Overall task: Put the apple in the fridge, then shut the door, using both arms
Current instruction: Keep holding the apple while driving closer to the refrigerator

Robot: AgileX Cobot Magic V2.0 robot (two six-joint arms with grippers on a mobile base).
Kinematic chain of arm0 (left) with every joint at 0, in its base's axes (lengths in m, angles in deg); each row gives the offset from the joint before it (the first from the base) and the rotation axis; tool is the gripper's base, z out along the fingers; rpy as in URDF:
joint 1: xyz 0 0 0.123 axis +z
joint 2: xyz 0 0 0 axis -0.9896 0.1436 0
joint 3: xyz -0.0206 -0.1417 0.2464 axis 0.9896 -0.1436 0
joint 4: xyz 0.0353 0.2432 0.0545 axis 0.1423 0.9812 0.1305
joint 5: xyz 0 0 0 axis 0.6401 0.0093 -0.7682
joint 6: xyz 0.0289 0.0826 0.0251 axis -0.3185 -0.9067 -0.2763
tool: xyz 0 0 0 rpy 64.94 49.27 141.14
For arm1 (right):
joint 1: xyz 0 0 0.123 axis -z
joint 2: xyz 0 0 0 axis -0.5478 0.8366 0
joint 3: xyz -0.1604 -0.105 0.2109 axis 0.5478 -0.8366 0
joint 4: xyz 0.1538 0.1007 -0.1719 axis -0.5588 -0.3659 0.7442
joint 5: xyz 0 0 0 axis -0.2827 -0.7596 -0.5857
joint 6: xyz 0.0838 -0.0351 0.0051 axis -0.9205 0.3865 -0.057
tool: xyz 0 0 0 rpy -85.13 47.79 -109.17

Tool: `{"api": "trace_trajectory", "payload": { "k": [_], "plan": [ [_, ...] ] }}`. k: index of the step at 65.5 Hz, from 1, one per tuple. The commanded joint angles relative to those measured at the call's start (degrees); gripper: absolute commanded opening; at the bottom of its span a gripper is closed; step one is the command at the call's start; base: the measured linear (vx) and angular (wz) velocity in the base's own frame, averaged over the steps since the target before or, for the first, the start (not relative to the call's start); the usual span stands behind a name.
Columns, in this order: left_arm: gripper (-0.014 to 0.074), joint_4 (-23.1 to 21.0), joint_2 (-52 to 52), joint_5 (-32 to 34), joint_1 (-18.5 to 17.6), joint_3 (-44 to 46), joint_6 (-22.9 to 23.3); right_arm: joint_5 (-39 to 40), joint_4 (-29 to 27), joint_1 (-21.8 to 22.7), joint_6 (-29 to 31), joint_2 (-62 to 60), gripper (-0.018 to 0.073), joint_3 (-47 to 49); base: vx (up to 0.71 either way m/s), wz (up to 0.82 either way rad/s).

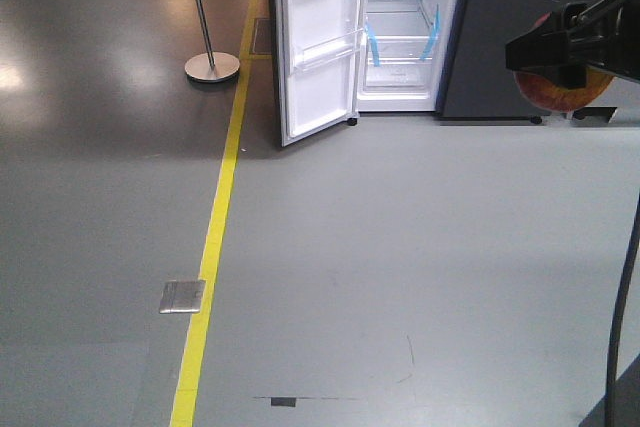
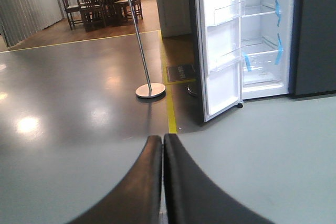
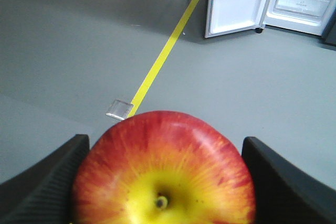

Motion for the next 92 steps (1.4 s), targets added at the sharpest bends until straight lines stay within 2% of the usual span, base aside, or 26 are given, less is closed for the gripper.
{"api": "trace_trajectory", "payload": {
  "k": [1,92],
  "plan": [
    [-0.0008,0.2,-1.0,4.1,0.1,-0.8,0.2,3.6,-1.5,0.0,0.3,-1.6,0.0133,1.7,0.18,-0.01],
    [-0.0008,0.2,-1.0,4.1,0.1,-0.8,0.2,3.6,-1.5,0.0,0.3,-1.6,0.0133,1.7,0.16,0.01]
  ]
}}
